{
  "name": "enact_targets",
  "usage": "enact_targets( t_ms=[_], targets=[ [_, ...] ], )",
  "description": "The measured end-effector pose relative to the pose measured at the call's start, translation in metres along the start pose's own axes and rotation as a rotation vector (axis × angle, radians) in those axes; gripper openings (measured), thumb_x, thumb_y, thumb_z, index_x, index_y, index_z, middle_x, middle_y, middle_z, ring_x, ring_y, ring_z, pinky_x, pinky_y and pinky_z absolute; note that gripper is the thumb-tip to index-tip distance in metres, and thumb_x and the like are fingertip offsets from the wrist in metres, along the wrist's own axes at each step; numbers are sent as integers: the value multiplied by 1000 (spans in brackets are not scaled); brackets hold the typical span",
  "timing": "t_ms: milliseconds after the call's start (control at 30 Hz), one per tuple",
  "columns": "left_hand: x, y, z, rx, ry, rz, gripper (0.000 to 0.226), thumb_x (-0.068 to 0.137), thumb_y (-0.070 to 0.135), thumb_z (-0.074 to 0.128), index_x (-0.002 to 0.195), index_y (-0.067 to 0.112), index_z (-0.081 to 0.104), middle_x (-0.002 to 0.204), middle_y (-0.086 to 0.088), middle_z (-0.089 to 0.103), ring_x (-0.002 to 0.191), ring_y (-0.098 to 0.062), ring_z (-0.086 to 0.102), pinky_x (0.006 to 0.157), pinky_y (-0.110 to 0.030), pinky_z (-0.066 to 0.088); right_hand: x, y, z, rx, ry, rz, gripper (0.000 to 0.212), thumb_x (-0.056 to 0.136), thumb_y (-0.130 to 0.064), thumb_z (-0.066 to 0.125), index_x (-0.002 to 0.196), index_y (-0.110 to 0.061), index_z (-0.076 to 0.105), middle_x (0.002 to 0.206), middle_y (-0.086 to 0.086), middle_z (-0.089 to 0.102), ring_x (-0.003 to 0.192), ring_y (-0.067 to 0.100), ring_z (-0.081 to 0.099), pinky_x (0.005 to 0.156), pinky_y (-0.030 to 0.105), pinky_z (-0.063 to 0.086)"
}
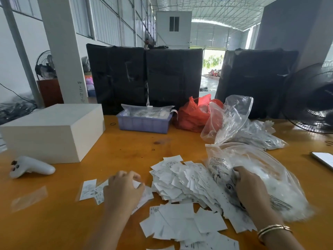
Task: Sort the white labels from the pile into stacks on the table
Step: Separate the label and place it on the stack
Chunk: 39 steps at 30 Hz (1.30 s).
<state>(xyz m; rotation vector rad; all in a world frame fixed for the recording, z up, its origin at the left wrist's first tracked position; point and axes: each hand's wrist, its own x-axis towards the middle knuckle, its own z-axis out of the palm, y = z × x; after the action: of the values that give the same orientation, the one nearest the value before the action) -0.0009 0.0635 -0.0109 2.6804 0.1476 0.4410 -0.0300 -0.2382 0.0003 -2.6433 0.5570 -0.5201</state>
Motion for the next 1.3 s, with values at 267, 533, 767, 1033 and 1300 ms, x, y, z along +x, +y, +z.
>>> enact_targets(
  t_ms=[267,533,767,1033,1300],
  targets=[
    [-2,5,5,-63,62,89,19,89,47,57,105,37,60,120,12,53,113,-13,42,81,-25,41,-6,-1,-1,130,209,-99,31,87,7,55,113,-8,64,93,14,69,88,31,57,83,43,45],
    [-21,33,-6,-780,-261,308,28,87,57,51,104,38,63,104,24,63,102,4,55,78,-8,42,-43,-51,-11,1030,-112,-104,21,85,-5,63,102,-17,64,74,3,69,62,6,64,57,16,51],
    [-31,45,-4,-957,-557,229,32,80,57,60,94,31,73,87,13,73,82,-4,67,68,-13,49,-77,-76,8,1226,-406,-20,19,89,2,60,100,-12,65,74,6,73,64,15,69,53,16,49],
    [-25,42,1,-959,-449,86,9,86,22,68,79,21,73,76,2,73,69,-12,67,65,-27,55,-83,-78,10,1246,-440,-49,36,78,-43,59,103,-18,66,84,5,74,70,21,70,56,18,48],
    [-19,35,-5,-1181,-312,-157,12,88,17,65,96,8,63,85,0,76,78,-12,72,61,-20,54,-65,-61,23,521,-112,-378,18,94,-20,57,101,-32,68,87,-21,58,80,0,53,72,15,45]
  ],
)
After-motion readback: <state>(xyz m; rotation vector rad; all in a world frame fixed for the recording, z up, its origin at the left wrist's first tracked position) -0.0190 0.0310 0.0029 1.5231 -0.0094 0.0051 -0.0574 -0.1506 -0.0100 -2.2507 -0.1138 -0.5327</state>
